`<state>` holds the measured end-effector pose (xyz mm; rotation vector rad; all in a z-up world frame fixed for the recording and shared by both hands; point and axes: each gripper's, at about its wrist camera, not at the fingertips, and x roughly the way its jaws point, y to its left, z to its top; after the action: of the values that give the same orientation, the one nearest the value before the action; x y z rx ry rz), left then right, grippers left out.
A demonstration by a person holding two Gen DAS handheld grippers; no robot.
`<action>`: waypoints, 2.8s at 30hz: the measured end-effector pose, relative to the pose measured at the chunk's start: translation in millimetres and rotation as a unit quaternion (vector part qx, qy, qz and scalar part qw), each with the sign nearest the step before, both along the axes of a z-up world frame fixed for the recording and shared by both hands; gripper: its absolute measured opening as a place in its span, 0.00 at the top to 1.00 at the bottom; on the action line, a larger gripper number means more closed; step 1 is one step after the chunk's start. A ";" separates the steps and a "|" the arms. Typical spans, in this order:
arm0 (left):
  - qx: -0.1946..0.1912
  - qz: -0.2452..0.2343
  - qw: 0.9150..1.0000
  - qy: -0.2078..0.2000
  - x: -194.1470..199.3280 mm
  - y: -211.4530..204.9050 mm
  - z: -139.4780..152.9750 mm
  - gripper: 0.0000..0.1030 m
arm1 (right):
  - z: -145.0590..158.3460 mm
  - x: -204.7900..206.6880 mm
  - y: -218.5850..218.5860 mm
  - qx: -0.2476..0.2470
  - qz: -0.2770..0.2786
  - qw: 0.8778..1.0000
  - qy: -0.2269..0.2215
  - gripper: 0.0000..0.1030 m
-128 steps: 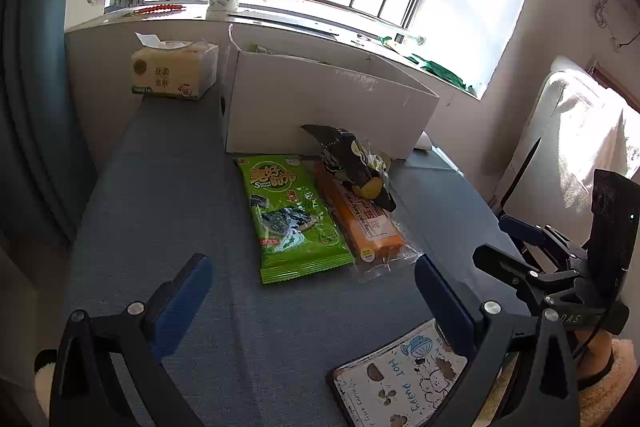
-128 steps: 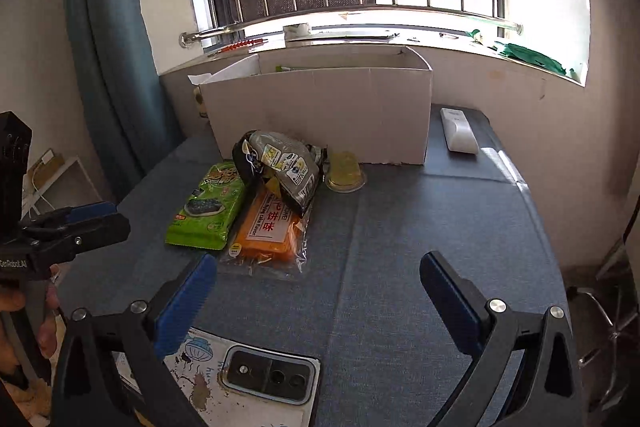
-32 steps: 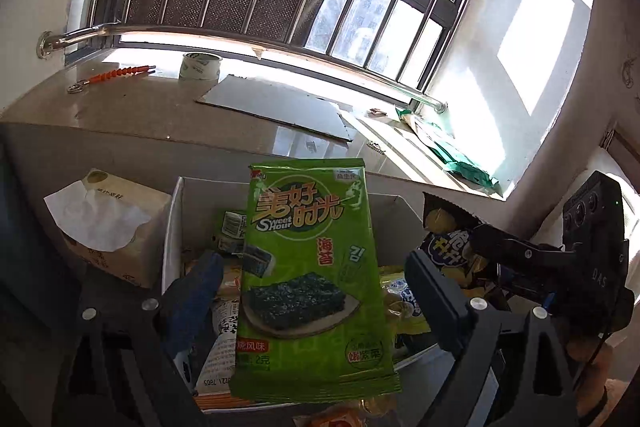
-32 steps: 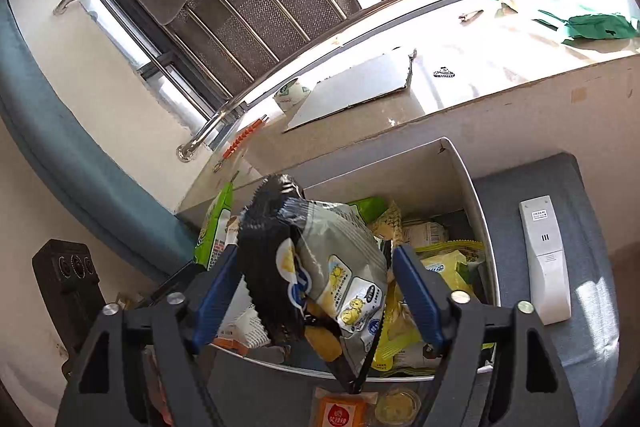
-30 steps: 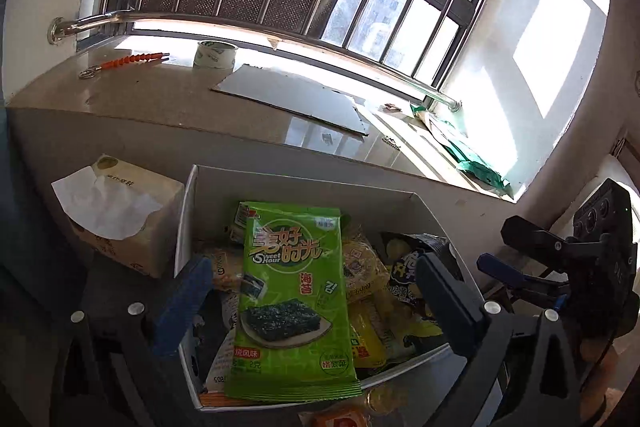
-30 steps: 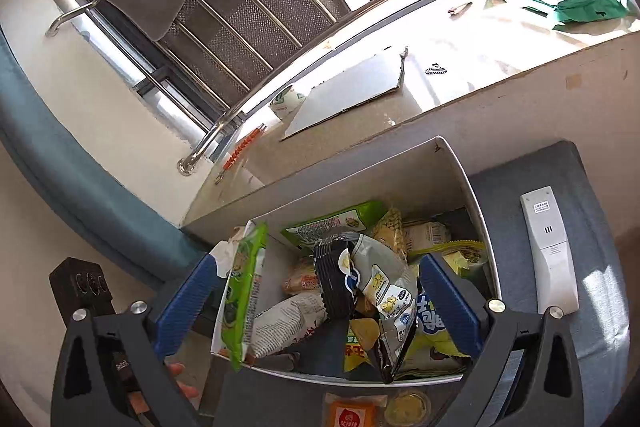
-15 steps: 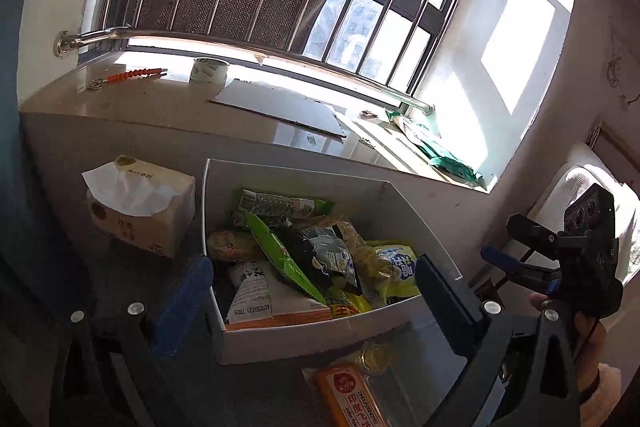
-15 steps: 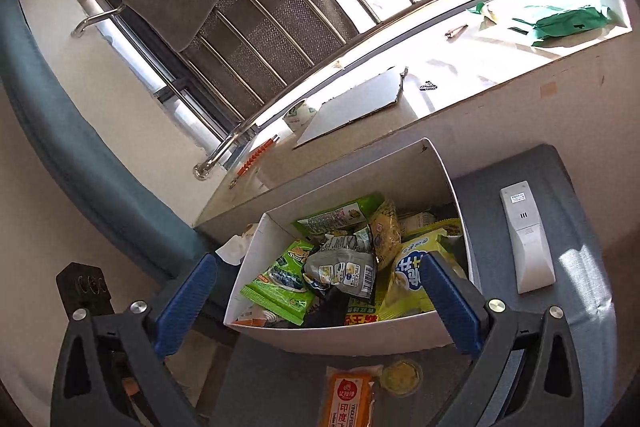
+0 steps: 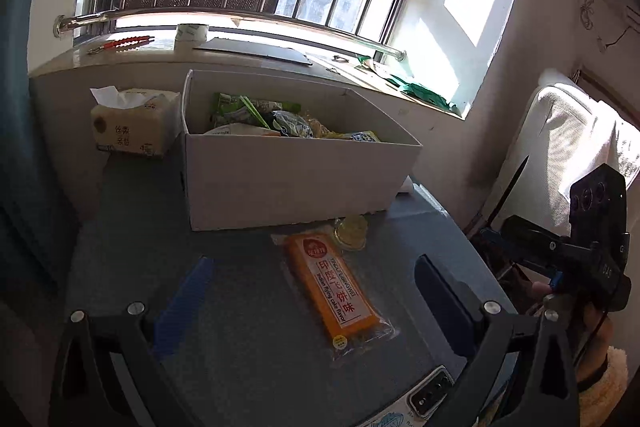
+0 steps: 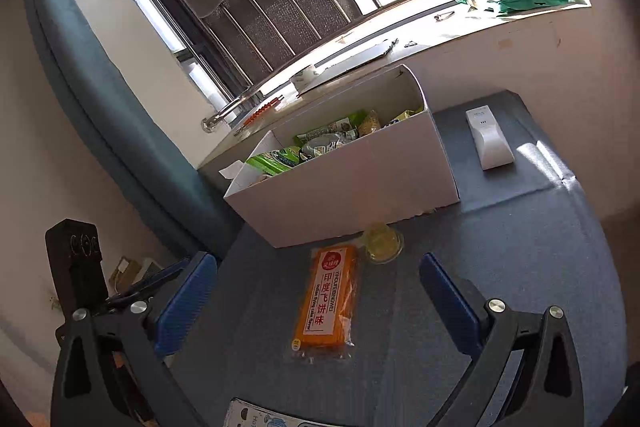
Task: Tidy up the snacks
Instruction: 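Grasp the orange flying-cake packet with the left gripper while the right grasps the jelly cup, then lower the flying-cake packet and jelly cup into the box and release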
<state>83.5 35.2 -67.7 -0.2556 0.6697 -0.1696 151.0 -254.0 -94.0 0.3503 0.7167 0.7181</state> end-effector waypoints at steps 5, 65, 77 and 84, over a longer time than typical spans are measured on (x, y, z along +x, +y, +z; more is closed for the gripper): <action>-0.018 0.002 0.999 0.026 -13.4 -6.9 -25.0 0.00 | -20.0 -16.5 -6.8 -0.049 -0.025 0.998 0.004 0.00; 0.148 -0.032 0.975 0.165 108.2 -103.1 -92.5 0.36 | -1.1 1.6 -38.0 -0.115 -0.035 0.992 -0.038 0.63; 0.056 -0.034 0.994 0.092 54.2 -57.4 -43.6 0.42 | 4.6 -1.1 -37.0 -0.101 -0.029 0.993 -0.044 0.63; 0.023 -0.019 1.000 0.002 42.7 -19.8 35.8 0.42 | 32.2 19.8 -15.6 -0.083 -0.007 0.995 -0.061 0.62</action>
<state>126.1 15.4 -31.9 -0.1994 0.6823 -0.1900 170.8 -269.5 -61.9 0.1581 0.6517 0.6563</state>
